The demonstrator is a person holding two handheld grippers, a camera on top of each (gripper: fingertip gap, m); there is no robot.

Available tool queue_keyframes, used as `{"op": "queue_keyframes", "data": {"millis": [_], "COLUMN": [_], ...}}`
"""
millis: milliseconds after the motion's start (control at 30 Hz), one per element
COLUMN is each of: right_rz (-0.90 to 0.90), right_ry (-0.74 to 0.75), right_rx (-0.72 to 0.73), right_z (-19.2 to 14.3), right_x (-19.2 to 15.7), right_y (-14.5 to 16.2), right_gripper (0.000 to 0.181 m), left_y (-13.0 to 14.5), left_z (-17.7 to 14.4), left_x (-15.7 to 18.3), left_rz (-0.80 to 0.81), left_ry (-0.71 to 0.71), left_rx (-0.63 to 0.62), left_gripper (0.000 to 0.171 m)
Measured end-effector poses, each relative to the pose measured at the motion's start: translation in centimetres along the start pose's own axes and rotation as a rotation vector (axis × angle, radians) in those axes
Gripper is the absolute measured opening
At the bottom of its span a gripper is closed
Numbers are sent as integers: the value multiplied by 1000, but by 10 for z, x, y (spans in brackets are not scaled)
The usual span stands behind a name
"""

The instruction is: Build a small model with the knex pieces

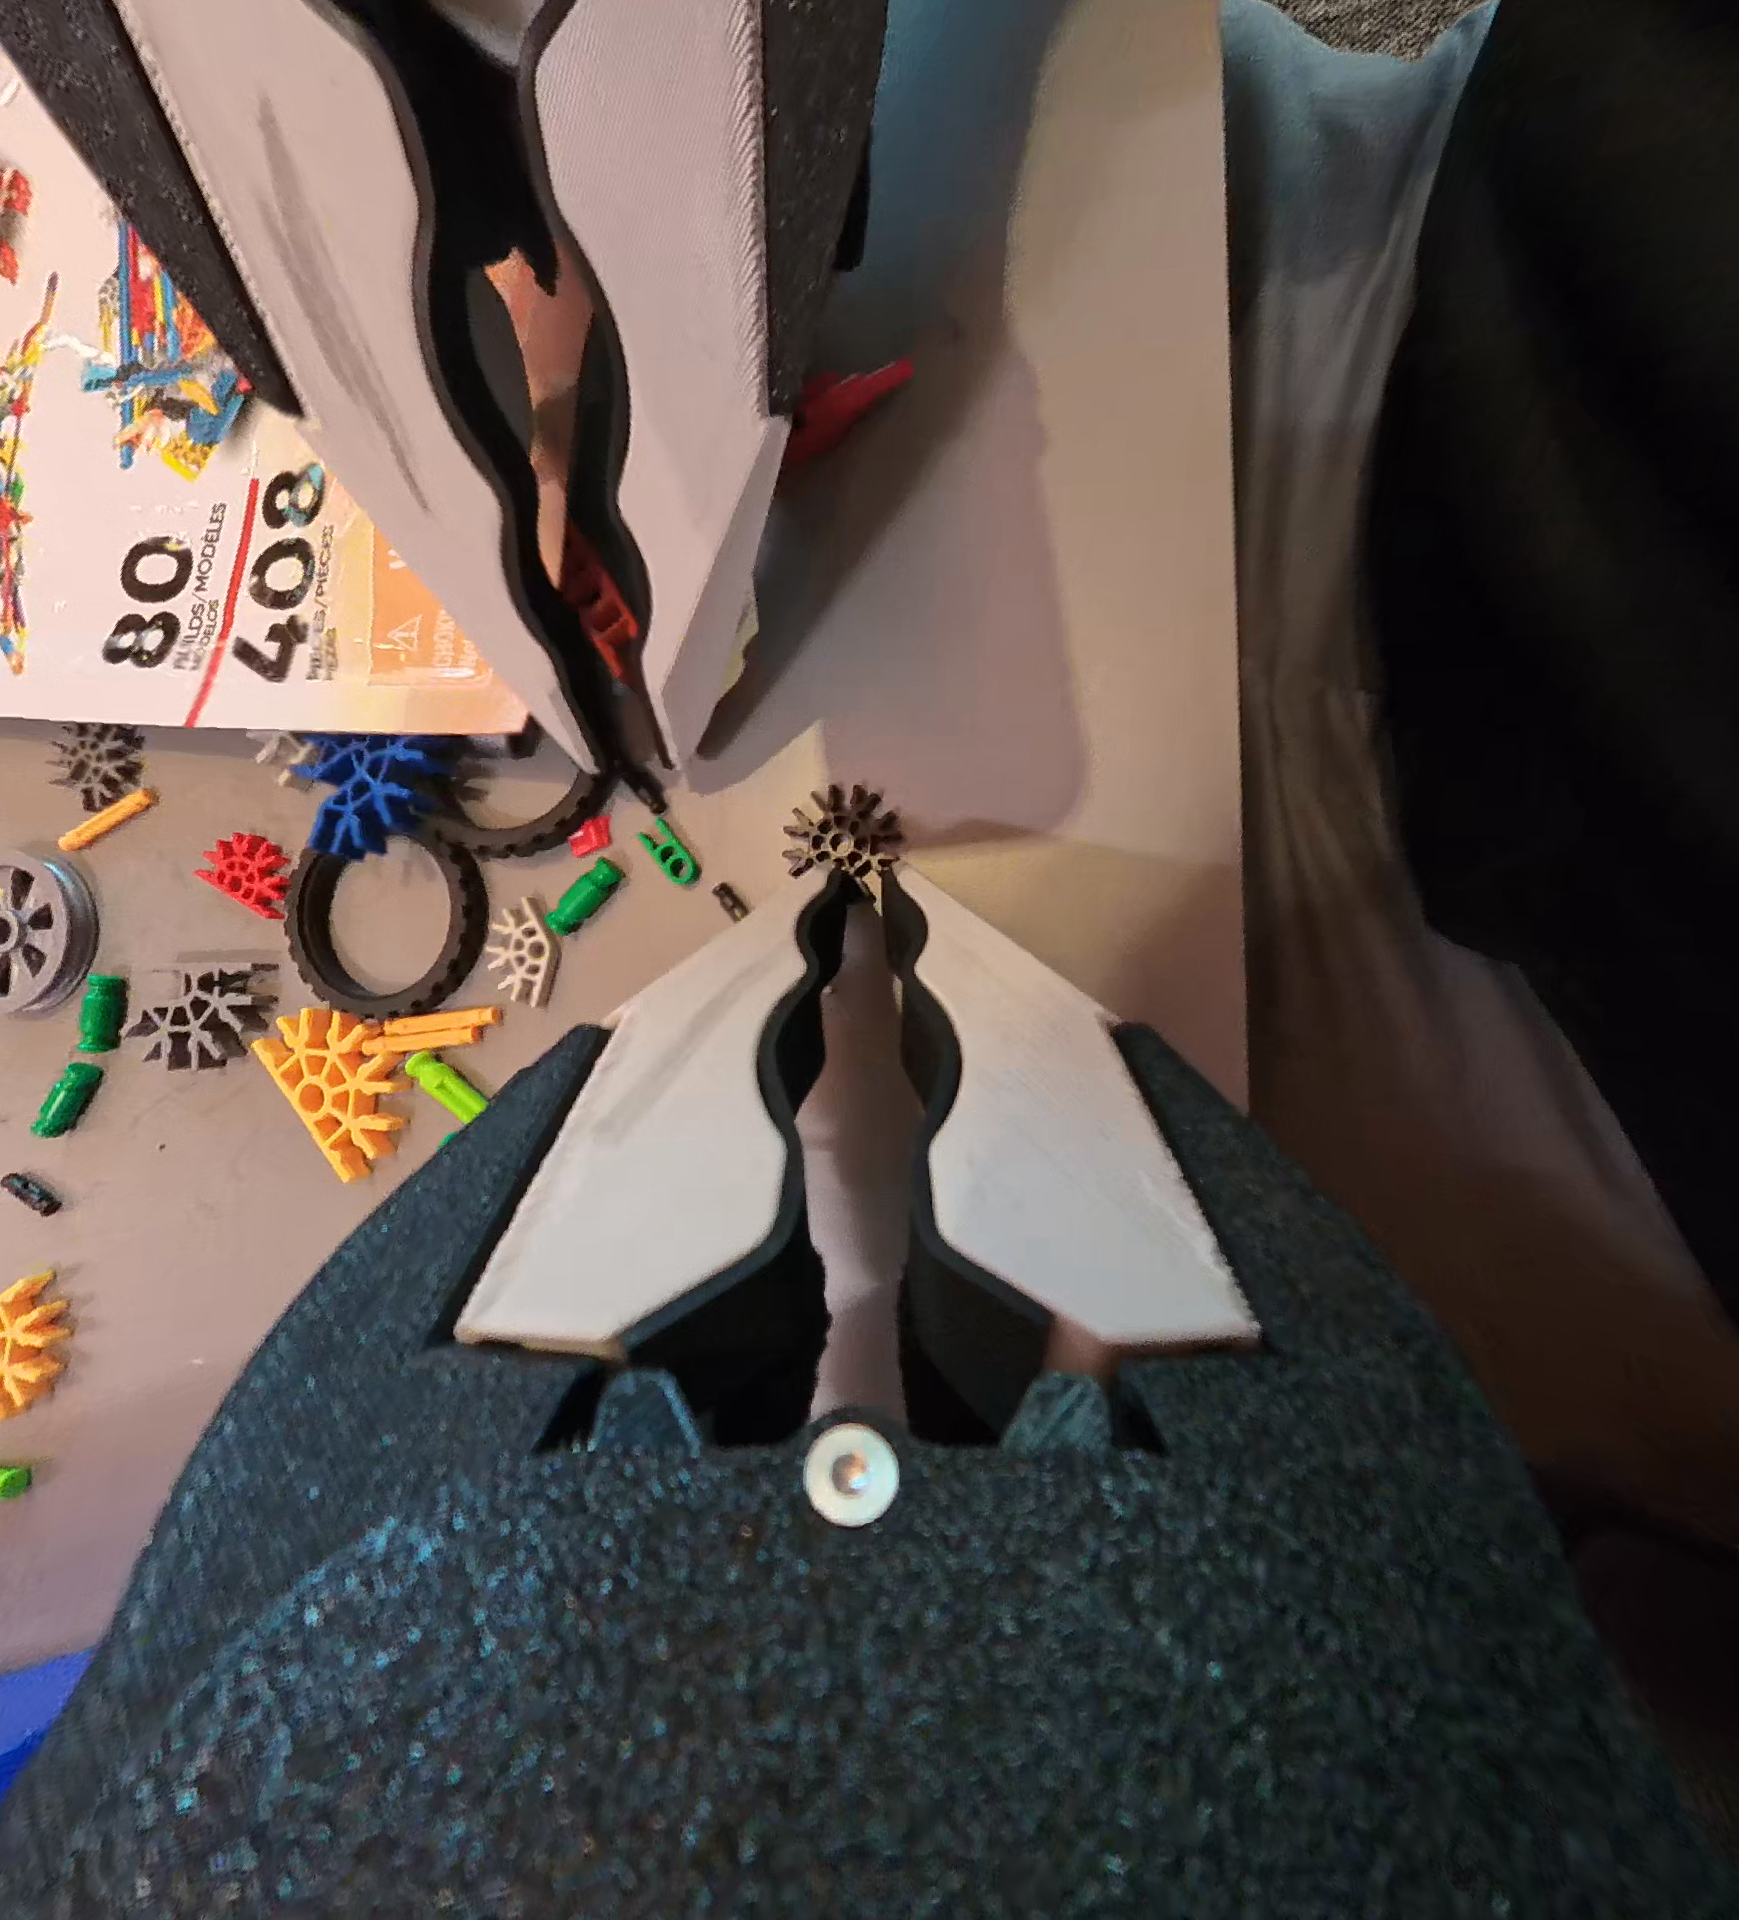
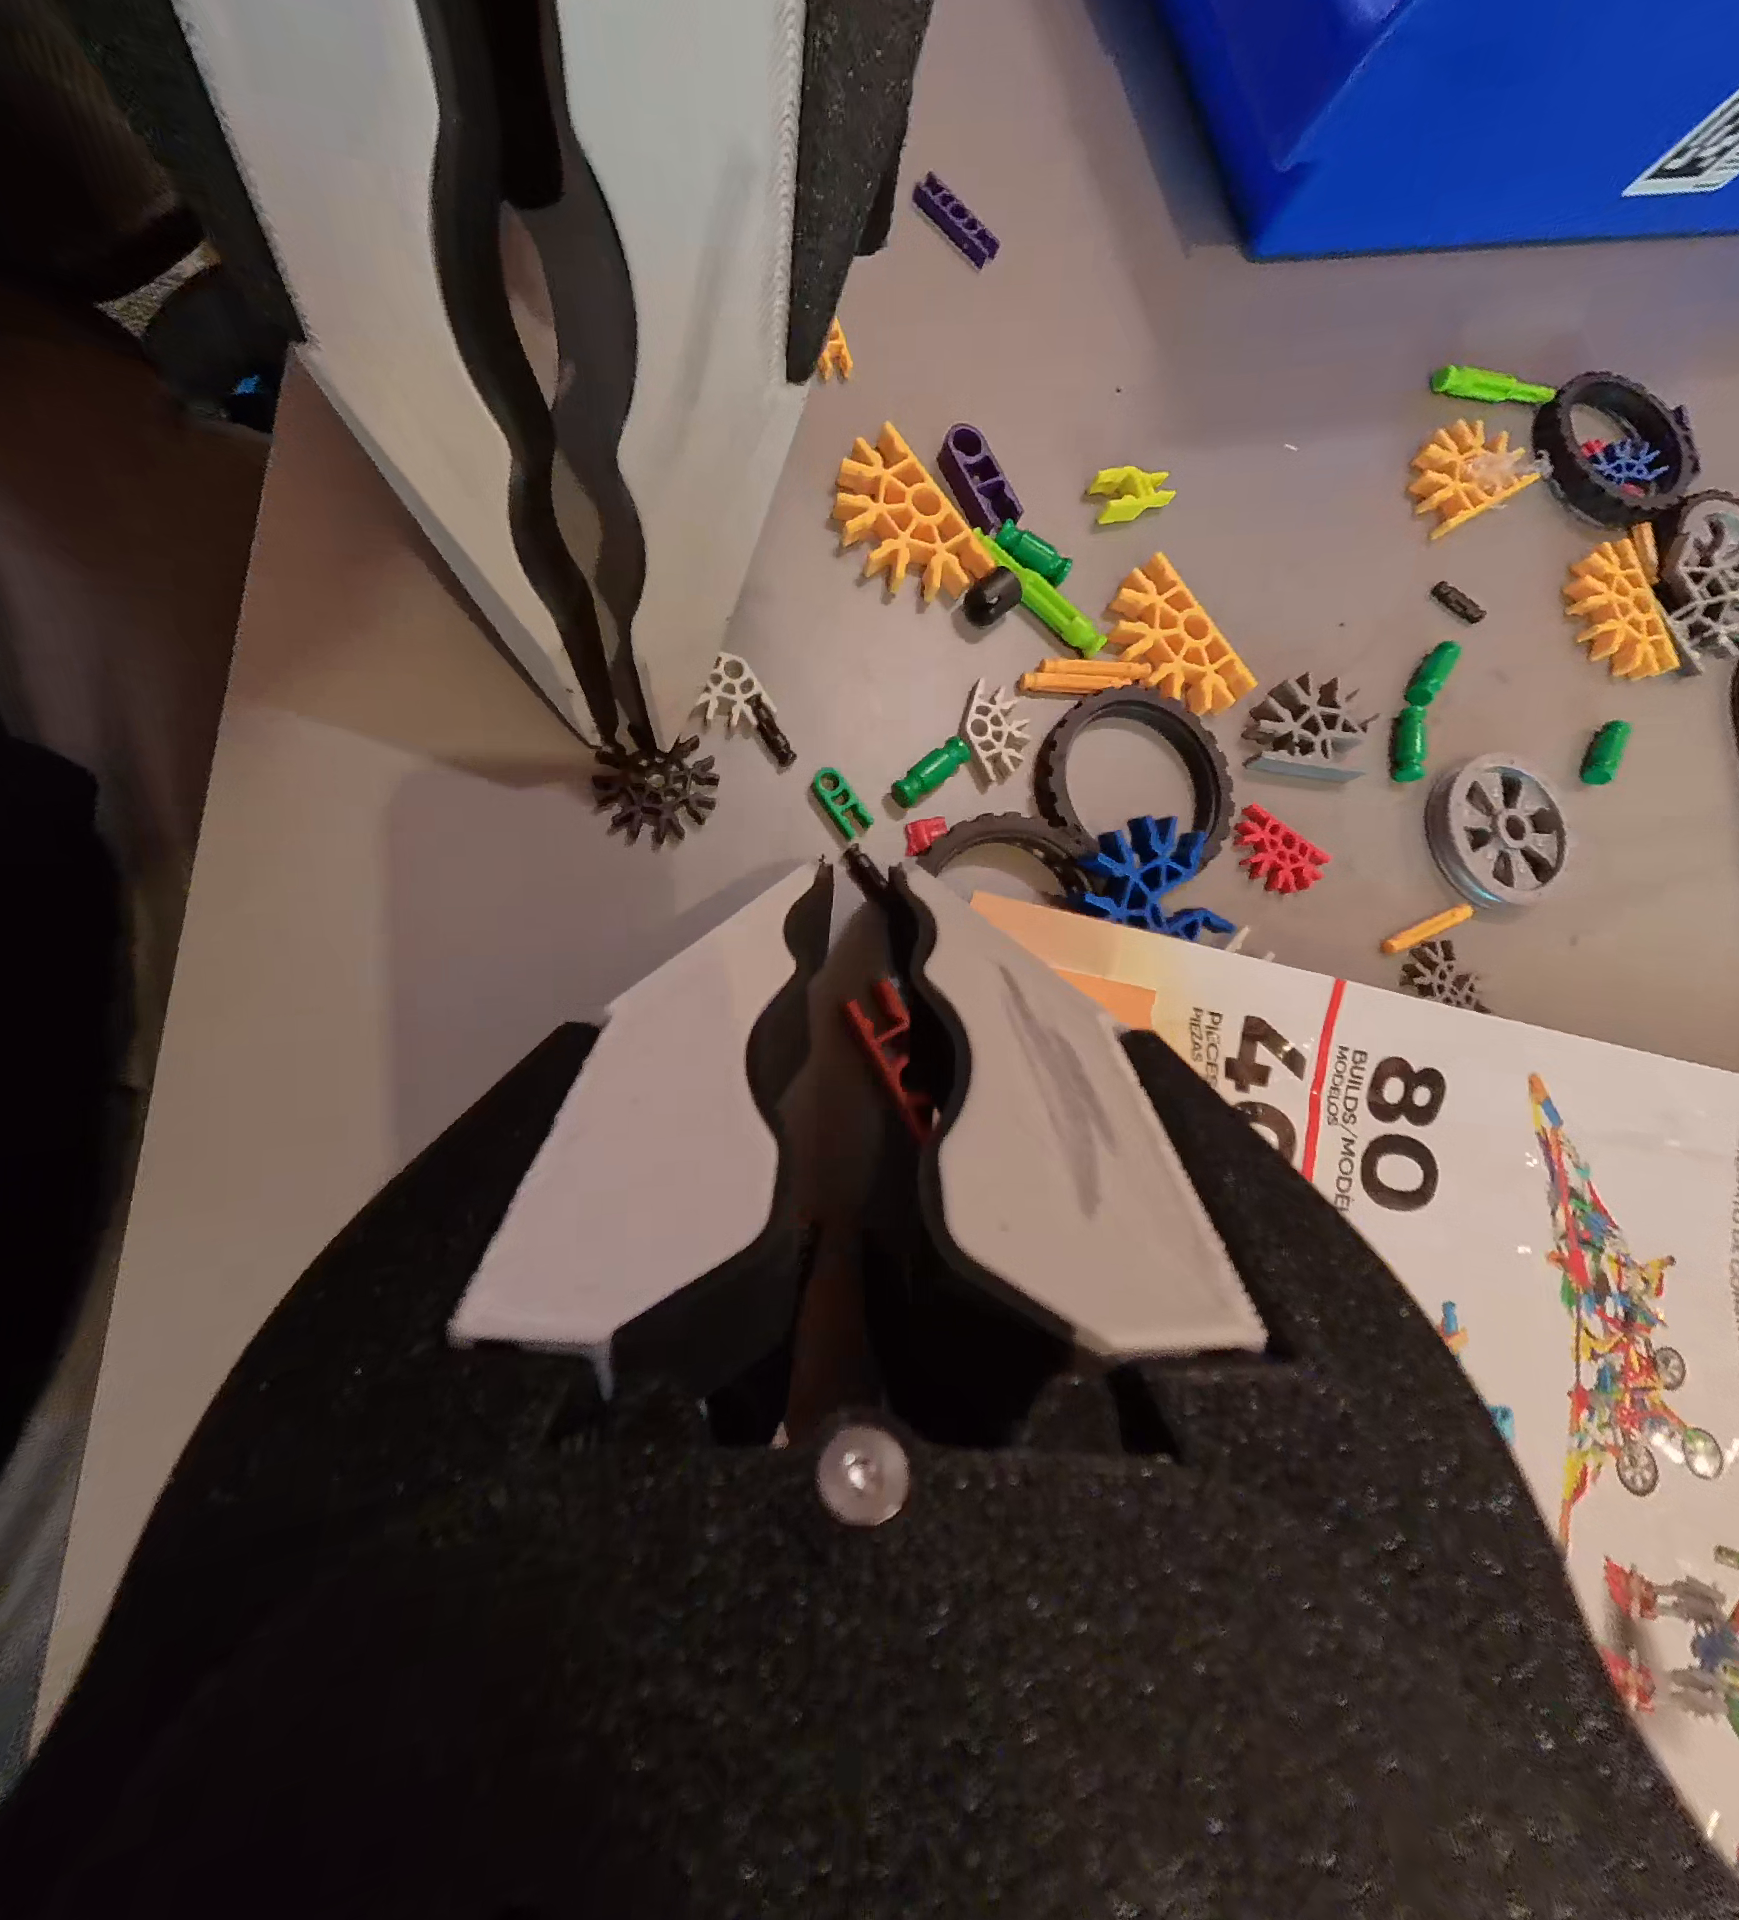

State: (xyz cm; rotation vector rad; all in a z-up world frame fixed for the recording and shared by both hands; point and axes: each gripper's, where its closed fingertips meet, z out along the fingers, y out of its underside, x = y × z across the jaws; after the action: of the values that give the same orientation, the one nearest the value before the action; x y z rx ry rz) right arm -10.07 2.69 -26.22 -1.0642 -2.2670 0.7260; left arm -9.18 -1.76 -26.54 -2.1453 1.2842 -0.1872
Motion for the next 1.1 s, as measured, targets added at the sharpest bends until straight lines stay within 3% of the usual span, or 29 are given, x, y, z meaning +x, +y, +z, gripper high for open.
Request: {"op": "queue_keyframes", "data": {"millis": [33,367,800,1100], "right_rz": [-14,-128,-63,-137], "right_ry": [-11,-63,-144,-236], "right_rx": [3,-7,-25,67], "right_z": [0,4,4,-2], "right_x": [-1,-3,-2,-29], "right_y": [-1,-3,3,-13], "right_gripper": [9,7,0,1], "left_y": [0,2,2,2], "left_z": [0,-2,-3,-1], "left_x": [0,1,0,5], "left_rz": [0,15,35,28], "left_ry": [1,18,18,5], "left_rx": [1,1,3,-4], "left_gripper": [5,5,4,5]}}
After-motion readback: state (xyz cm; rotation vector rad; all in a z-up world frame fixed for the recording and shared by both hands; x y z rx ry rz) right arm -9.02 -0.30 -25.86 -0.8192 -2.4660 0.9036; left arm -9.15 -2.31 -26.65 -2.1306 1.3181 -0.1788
